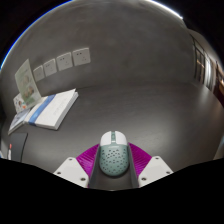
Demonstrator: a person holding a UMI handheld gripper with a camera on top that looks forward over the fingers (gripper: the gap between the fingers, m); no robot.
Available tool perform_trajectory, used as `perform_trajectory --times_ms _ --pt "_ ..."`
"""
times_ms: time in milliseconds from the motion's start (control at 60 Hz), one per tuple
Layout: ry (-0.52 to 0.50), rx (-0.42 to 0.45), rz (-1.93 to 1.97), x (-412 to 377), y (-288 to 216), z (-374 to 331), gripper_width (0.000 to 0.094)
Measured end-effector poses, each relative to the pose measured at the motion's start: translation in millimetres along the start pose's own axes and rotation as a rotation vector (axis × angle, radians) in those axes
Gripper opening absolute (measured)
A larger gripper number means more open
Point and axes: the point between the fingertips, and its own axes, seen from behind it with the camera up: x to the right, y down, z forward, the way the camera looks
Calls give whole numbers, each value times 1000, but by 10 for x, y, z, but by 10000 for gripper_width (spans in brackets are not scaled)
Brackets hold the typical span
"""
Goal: Arrange mouse
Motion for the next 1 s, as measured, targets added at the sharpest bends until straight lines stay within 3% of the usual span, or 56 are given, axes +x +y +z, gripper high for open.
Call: perform_trajectory --times_ms 150,250,383,533,600,767,900,1000 --pt "28 9 21 -206 136 -117 444" --pt "138 -23 -3 -237 285 -385 444" --pt "182 115 71 -696 -37 -1101 446" --pt "118 302 56 -2184 -516 -1833 444" --pt "48 340 36 -3060 -512 -1984 443" --pt "-84 227 -33 -4897 233 -1729 441" --pt "-120 153 -167 -5712 777 -1236 445" --pt "-97 127 -208 -5832 994 -1086 445"
